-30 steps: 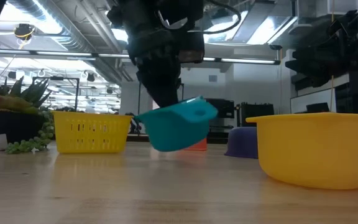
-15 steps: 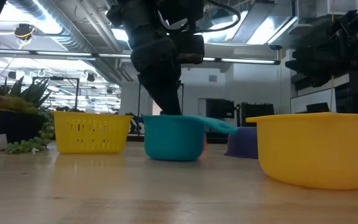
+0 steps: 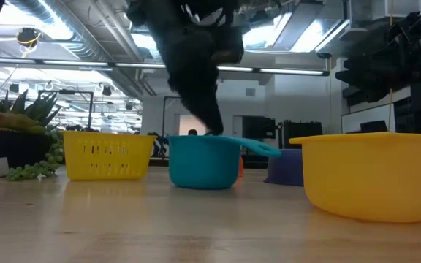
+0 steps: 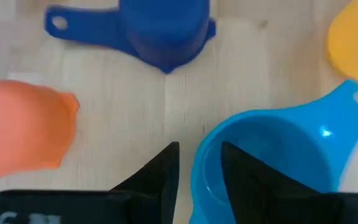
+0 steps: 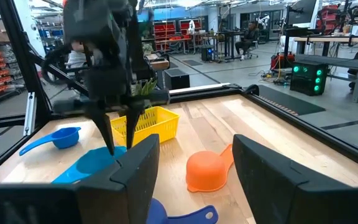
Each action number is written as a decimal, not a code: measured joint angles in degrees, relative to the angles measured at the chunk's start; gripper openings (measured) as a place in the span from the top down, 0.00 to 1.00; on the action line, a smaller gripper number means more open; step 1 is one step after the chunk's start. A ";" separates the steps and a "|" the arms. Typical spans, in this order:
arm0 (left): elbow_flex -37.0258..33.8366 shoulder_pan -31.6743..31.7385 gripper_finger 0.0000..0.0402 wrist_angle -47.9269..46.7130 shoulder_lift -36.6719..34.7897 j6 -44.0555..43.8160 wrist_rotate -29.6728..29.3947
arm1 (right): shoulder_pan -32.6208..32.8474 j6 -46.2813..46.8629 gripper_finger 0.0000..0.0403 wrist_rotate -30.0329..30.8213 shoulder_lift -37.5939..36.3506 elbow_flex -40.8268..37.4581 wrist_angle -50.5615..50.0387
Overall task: Nest measuring cups in basket
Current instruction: Stack the yellow measuring cup on top of the light blue measuring cup
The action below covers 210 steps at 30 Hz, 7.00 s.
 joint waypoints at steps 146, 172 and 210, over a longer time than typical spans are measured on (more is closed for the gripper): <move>-34.97 -23.95 0.72 17.78 -42.91 -4.77 -28.62 | 19.74 4.32 0.95 -24.04 100.91 66.23 -36.53; -34.95 -23.97 0.72 17.67 -42.91 -4.56 -28.64 | 12.08 28.33 0.95 0.63 101.26 84.24 -42.60; -34.93 -23.95 0.72 17.61 -42.89 -4.59 -28.64 | 11.44 25.40 0.95 1.51 105.15 77.76 -32.59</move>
